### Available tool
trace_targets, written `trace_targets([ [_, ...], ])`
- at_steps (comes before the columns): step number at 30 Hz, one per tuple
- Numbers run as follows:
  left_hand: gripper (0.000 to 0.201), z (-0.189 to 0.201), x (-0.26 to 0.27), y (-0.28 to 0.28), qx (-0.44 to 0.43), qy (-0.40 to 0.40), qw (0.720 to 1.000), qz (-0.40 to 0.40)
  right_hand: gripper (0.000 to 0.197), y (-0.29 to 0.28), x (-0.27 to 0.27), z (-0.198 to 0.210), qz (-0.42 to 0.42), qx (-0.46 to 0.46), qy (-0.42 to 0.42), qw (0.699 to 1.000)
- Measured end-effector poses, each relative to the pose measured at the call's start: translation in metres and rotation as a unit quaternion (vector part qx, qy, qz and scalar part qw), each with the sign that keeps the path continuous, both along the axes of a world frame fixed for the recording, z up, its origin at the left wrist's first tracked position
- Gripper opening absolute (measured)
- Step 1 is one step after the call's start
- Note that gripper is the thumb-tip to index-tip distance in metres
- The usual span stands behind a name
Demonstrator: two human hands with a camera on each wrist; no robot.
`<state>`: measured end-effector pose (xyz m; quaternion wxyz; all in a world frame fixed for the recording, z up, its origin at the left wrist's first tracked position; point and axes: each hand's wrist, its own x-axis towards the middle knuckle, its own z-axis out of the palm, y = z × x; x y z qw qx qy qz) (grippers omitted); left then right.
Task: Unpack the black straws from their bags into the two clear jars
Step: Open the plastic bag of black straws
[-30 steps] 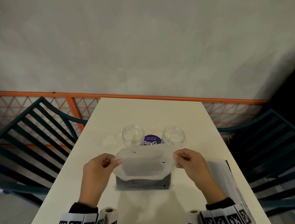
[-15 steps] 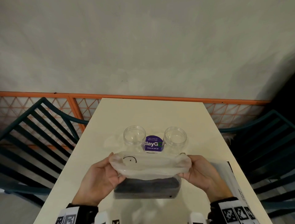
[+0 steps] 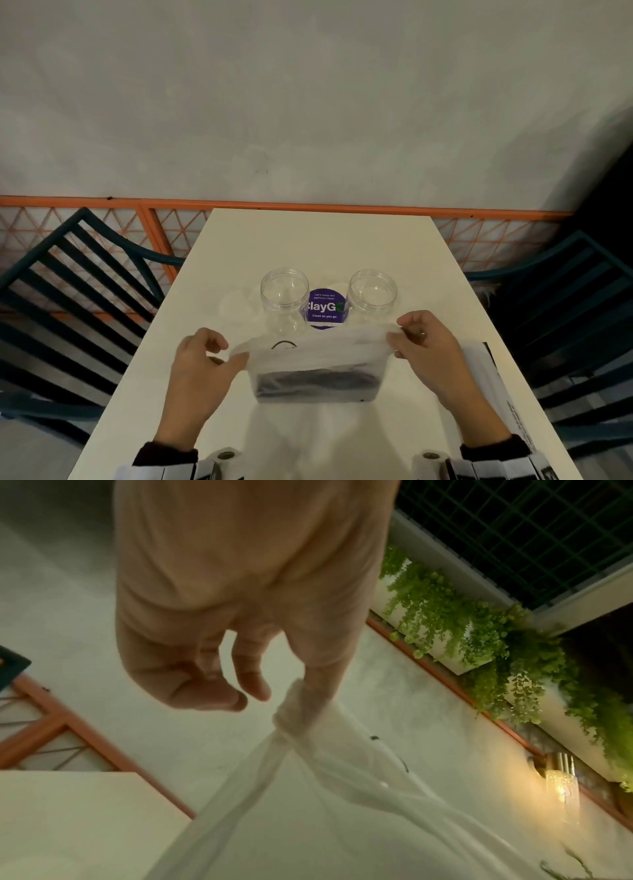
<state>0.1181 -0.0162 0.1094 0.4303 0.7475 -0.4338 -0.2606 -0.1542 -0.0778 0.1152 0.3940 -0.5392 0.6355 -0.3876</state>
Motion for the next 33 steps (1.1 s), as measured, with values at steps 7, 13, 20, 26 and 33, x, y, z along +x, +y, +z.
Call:
trace_targets([
  [7, 0.014, -0.003, -0.001, -0.004, -0.002, 0.093, 0.995, -0.047, 0.009, -0.001, 0.007, -0.005, 0.057, 0.079, -0.106, 0.989],
  [13, 0.022, -0.011, -0.006, -0.005, 0.077, 0.368, 0.925, -0.06, 0.017, 0.002, 0.012, -0.009, 0.104, 0.218, -0.285, 0.928],
  [20, 0.056, -0.014, 0.007, -0.007, 0.109, 0.656, 0.744, -0.065, 0.027, 0.004, 0.011, -0.01, 0.044, 0.372, -0.426, 0.823],
  [26, 0.024, -0.012, 0.0, -0.005, 0.096, 0.649, 0.749, -0.093, 0.022, 0.006, 0.01, -0.015, -0.009, 0.369, -0.466, 0.804],
  [33, 0.046, -0.016, -0.005, 0.001, 0.09, 0.406, 0.905, -0.089, 0.039, 0.002, -0.001, -0.021, 0.073, 0.214, -0.381, 0.897],
])
